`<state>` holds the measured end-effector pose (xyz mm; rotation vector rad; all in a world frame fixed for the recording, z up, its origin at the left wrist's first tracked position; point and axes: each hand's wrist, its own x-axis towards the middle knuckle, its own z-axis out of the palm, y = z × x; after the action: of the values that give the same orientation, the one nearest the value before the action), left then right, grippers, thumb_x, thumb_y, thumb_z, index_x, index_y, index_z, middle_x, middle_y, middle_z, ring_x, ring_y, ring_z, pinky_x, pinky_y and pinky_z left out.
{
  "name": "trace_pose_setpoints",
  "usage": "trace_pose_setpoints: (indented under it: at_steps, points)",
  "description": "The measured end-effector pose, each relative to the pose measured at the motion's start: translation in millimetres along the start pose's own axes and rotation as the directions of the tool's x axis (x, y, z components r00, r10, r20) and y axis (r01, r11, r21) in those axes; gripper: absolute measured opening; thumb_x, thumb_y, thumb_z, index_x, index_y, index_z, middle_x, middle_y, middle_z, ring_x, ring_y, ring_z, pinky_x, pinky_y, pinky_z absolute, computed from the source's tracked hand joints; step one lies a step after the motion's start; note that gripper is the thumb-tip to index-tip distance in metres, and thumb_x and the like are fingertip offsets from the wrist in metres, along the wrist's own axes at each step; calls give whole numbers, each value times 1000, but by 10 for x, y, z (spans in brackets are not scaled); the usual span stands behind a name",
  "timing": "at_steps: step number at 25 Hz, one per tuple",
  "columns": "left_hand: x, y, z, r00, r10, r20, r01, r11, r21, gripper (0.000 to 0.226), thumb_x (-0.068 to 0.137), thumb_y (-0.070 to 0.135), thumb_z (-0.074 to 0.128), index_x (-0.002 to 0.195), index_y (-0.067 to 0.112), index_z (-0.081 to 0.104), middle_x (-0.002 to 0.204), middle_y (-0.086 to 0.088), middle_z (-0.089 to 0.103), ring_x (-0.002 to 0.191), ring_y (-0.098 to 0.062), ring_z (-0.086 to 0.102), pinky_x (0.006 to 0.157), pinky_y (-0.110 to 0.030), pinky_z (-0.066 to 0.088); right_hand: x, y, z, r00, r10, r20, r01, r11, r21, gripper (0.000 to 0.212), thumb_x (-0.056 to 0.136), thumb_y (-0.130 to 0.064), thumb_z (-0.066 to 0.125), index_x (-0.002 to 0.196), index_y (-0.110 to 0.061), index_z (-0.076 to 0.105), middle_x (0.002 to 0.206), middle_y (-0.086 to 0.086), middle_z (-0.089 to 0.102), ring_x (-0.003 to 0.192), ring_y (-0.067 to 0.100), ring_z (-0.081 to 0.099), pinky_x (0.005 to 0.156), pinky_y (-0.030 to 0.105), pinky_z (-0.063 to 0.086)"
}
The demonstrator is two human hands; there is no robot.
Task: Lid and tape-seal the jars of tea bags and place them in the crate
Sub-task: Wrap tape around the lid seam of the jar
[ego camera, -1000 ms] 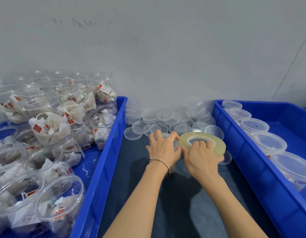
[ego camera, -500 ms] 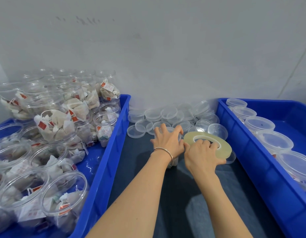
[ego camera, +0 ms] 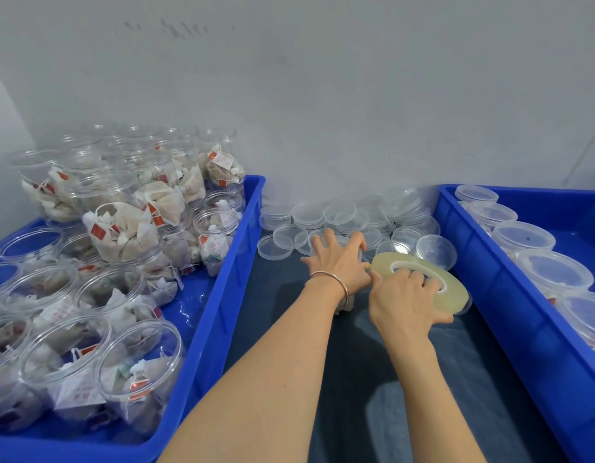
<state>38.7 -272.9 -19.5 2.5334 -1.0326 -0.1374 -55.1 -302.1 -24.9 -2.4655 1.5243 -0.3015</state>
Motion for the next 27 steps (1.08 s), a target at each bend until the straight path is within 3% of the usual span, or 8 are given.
trace_pose_setpoints:
  at_steps: [6,12,22,27]
  points:
    - [-29,-71,69,994,40,-99,-43,999,-27,25,88,33,49,113,30,45,129,-10,32,119,-32,28,86,-45,36,121,62,48,998,-70,1,70,996,61,55,100,-47,28,129,-4,45,136,13,43,132,30,27,95,60,33]
    - [-148,-209,135,948,198,-248,-214,976,-39,27,82,41,59,107,33,56,128,-1,38,120,-25,32,84,-37,43,247,218,87,977,-200,-75,191,976,-109,51,101,-46,28,117,-3,50,124,12,49,124,30,34,85,49,41]
    - [-110,-225,64,962,219,-161,-240,963,-120,28,86,50,58,108,33,56,127,0,39,125,-22,30,91,-40,43,295,254,42,957,-263,-125,238,953,-188,51,100,-47,29,117,-4,51,119,12,51,121,30,36,83,50,41]
    - [-86,-252,-17,958,283,-46,-287,948,-138,23,88,42,57,108,32,56,127,-2,39,126,-25,30,97,-41,39,259,293,19,956,-278,-98,257,949,-183,52,100,-47,28,116,-3,51,119,12,51,119,30,37,83,50,42]
